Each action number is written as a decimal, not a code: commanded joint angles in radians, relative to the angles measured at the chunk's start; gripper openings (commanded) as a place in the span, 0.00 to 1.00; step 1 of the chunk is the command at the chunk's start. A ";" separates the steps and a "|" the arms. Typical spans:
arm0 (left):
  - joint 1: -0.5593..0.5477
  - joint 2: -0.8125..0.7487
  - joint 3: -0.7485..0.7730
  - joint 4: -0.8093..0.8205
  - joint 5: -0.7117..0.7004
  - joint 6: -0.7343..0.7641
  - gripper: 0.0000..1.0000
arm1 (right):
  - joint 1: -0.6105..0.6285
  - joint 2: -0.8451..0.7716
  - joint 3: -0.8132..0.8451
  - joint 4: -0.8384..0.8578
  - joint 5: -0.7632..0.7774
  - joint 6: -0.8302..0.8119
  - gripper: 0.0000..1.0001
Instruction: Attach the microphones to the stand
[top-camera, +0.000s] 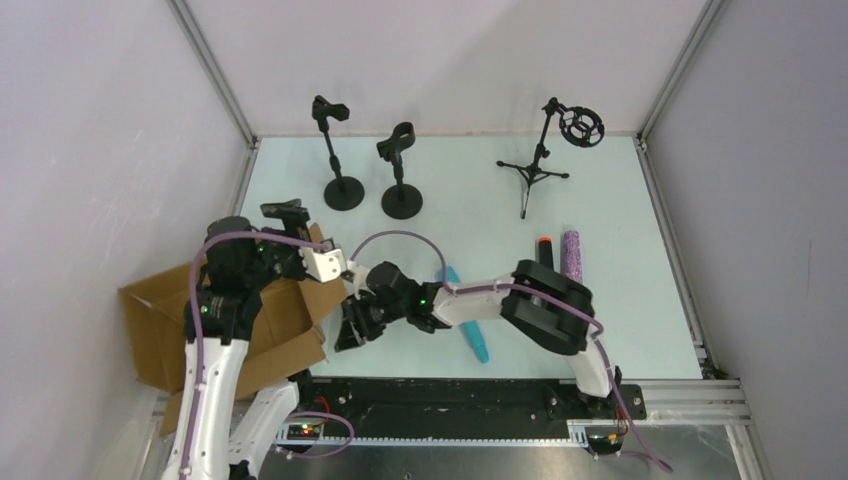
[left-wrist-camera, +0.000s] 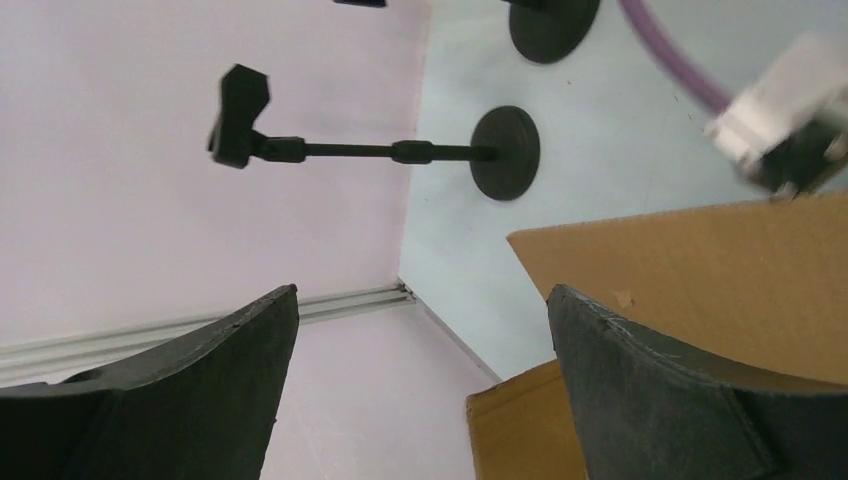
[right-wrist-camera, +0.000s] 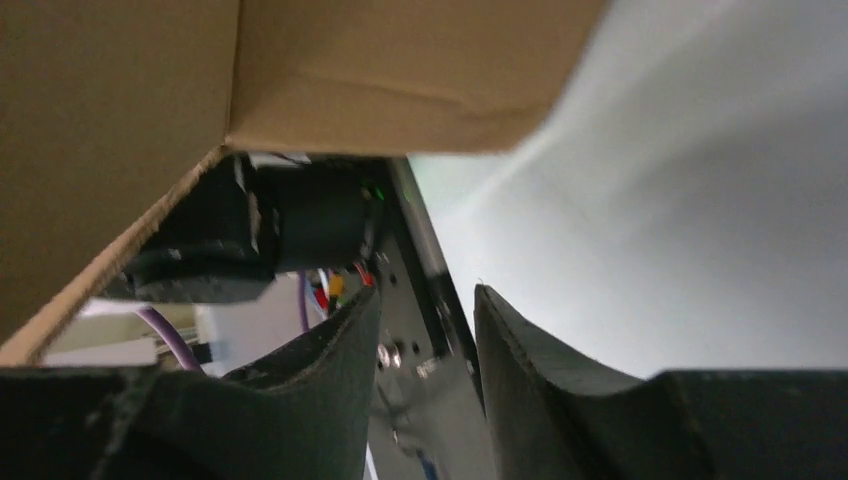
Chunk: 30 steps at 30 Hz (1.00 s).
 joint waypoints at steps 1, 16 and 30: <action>0.003 -0.053 0.005 0.029 0.033 -0.105 0.98 | 0.022 0.101 0.158 0.172 -0.165 0.067 0.44; 0.022 -0.083 0.062 0.040 -0.003 -0.222 0.98 | -0.033 0.344 0.525 0.115 0.013 0.203 0.45; 0.022 -0.090 0.023 0.040 -0.010 -0.227 0.98 | -0.156 0.498 0.840 -0.124 0.095 0.158 0.61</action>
